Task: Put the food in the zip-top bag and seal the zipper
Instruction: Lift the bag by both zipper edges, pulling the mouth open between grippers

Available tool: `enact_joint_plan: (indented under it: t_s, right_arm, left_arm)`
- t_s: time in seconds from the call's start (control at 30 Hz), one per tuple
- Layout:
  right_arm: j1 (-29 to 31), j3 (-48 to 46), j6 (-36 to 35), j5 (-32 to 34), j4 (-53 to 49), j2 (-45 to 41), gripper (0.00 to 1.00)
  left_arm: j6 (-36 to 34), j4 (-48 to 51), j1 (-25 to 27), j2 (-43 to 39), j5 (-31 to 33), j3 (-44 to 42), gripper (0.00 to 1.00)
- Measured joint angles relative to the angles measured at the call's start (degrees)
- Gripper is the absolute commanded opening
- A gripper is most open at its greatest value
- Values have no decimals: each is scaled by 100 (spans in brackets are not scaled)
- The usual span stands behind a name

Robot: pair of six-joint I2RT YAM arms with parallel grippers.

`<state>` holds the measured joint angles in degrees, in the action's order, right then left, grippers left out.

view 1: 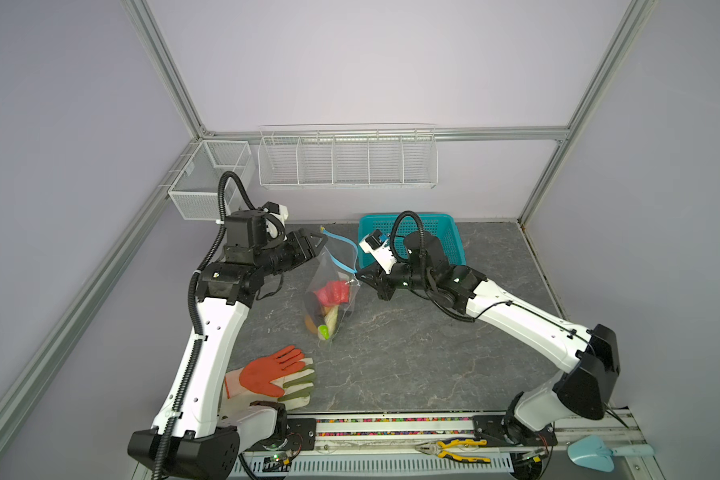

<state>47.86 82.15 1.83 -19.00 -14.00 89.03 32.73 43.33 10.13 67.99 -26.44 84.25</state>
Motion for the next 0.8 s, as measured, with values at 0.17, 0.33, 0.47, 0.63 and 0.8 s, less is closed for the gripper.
enact_joint_plan:
  t_s: [0.17, 0.33, 0.47, 0.63, 0.8]
  right_arm:
    - [-125, 597, -601, -214, -914, 2, 7]
    - [-138, 608, -1346, -308, -1158, -321, 7]
    - [-173, 463, -1921, -341, -1366, -778, 7]
    - [-518, 457, -2507, -726, -1711, -1078, 7]
    - [-1027, 321, -3152, -1349, -2135, -1239, 7]
  left_arm:
    - [-181, -367, -162, -402, 31, -131, 76]
    - [-243, -852, -227, -719, -7, -487, 76]
    - [-240, -1355, -264, -868, -131, -907, 75]
    - [-308, -2439, -275, -1585, -551, -2190, 71]
    - [-730, -3272, -275, -2356, -802, -3458, 64]
